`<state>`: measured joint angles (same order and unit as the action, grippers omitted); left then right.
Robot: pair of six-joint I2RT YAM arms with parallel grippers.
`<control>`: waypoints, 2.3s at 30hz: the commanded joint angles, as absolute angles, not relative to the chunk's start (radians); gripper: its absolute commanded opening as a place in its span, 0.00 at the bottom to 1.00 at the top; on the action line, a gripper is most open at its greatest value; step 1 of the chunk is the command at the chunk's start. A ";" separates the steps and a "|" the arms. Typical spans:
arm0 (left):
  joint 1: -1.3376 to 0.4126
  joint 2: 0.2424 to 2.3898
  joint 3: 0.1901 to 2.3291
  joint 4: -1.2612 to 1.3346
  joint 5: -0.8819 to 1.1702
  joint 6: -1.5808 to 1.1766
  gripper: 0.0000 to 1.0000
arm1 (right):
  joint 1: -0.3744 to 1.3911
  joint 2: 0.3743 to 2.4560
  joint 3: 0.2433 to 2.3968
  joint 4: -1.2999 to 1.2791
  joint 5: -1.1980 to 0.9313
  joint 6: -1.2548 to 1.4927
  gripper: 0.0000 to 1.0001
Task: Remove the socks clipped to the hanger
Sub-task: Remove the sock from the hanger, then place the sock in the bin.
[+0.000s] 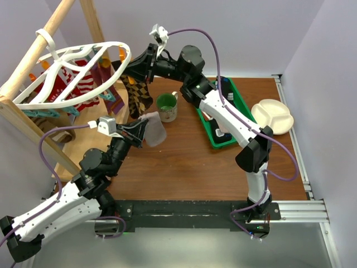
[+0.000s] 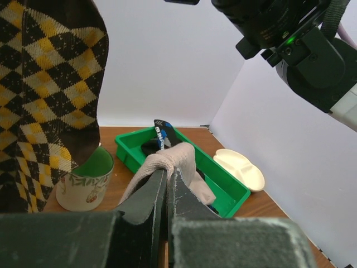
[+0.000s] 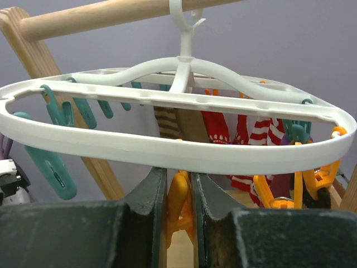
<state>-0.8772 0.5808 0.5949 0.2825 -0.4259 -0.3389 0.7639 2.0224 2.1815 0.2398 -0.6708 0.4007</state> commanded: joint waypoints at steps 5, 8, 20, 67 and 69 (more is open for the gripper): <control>-0.871 0.569 0.621 0.321 -0.425 -0.333 0.00 | 0.769 1.934 2.126 0.285 -0.655 0.373 0.57; -0.871 0.566 0.621 0.316 -0.426 -0.334 0.00 | 0.769 1.908 2.089 0.281 -0.632 0.354 0.70; -0.873 0.580 0.632 0.304 -0.407 -0.336 0.00 | 0.765 1.688 1.795 0.210 -0.453 0.233 0.86; -0.824 2.042 1.568 0.495 -0.034 -0.341 0.81 | 0.767 1.071 1.387 -0.416 0.808 0.500 0.99; -0.819 2.013 1.539 0.502 -0.041 -0.331 0.82 | 0.765 1.081 1.384 -0.410 0.816 0.500 0.98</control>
